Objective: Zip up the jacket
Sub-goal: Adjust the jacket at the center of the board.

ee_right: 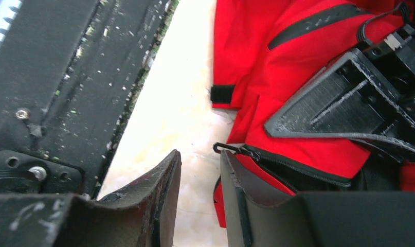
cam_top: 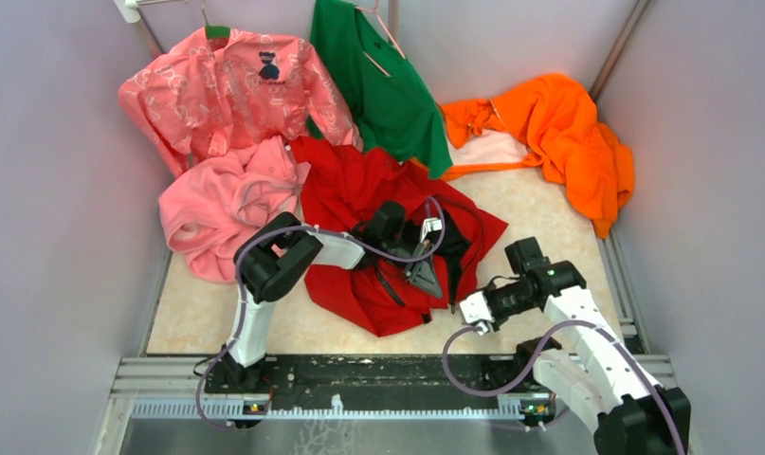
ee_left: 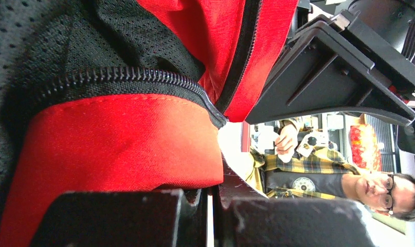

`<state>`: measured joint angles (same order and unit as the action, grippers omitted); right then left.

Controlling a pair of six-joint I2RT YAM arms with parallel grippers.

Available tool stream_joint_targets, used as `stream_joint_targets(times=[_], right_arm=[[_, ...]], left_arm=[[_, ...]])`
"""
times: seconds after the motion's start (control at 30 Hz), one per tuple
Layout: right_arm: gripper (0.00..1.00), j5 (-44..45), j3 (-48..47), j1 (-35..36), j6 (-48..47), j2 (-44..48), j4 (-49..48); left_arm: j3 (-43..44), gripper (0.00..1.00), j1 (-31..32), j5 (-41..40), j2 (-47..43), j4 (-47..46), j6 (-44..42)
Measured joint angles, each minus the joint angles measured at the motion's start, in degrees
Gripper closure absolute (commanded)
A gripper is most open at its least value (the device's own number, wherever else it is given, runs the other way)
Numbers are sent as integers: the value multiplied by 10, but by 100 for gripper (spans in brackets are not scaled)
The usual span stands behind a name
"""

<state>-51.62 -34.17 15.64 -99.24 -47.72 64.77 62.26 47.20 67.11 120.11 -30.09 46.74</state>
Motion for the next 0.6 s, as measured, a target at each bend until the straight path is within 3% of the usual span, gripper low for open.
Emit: stream_joint_targets(times=[0.23,0.6], right_arm=[[68,-24,0,5,-12,-2,26],[69,26,37,16,50,-8,-22]], left_arm=[[9,100,0,0,0,8,-2],[9,100,0,0,0,7,0]])
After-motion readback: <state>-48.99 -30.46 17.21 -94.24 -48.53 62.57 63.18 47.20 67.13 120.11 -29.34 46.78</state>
